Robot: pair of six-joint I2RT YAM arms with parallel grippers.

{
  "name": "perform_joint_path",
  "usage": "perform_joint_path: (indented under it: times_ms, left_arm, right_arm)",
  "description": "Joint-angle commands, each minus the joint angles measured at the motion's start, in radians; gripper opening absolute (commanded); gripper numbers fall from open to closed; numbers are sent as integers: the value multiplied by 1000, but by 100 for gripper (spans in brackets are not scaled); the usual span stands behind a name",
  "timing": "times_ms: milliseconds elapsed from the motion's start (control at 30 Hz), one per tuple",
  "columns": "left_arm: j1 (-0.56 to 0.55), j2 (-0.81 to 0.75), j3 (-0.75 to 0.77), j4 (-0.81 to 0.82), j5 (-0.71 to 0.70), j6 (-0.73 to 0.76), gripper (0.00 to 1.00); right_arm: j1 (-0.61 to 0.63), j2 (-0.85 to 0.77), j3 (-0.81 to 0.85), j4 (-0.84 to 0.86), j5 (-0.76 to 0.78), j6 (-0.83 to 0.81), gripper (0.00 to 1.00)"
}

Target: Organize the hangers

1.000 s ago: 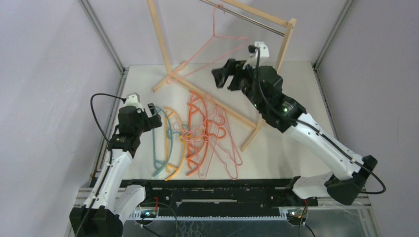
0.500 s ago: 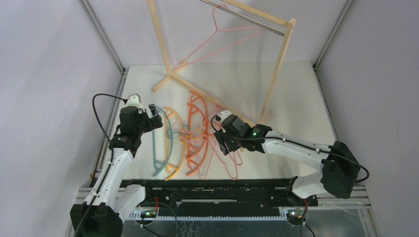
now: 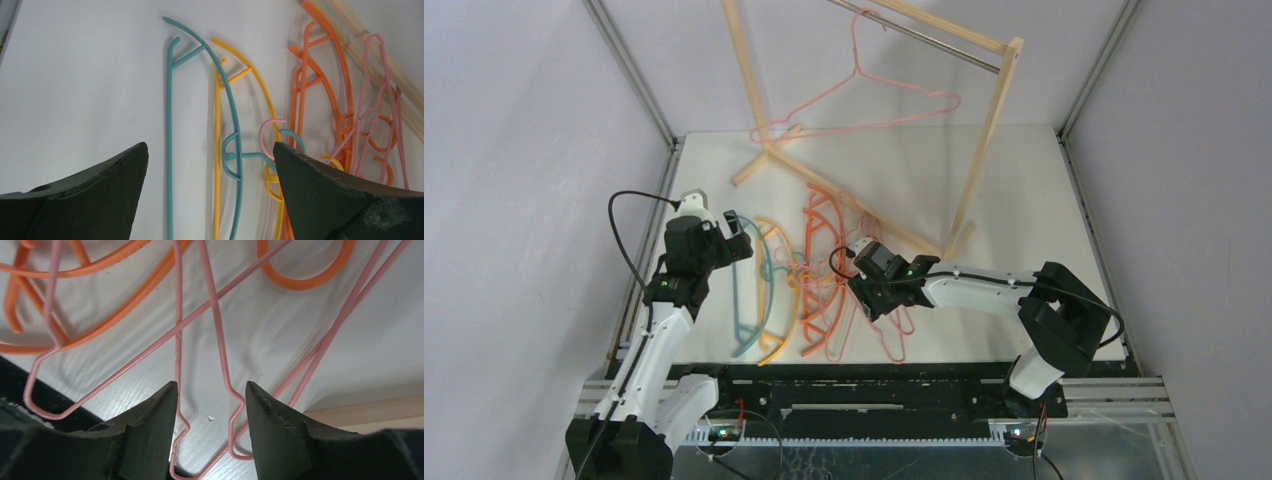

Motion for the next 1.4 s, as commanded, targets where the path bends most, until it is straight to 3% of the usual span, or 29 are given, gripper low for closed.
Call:
perform_joint_path:
  times_ms: [0, 233, 400, 833, 1100, 1367]
  left_arm:
    - [-6, -28, -12, 0, -12, 1, 100]
    - [-6, -32, -19, -4, -15, 4, 100]
    - [-6, -27, -21, -4, -12, -5, 99]
    - [-6, -22, 6, -7, -13, 0, 100]
    - [-5, -12, 34, -17, -21, 1, 100]
    - [-5, 5, 51, -8, -4, -12, 100]
  right_arm:
    - [-3, 11, 1, 71, 75, -17, 60]
    - [-50, 22, -26, 99, 106, -8, 60]
    - [-57, 35, -49, 129, 83, -11, 54]
    - [-62, -18, -44, 110, 0, -18, 0]
    - [-78, -243, 88, -21, -170, 26, 0]
    - [-160, -352, 165, -63, -217, 128, 0]
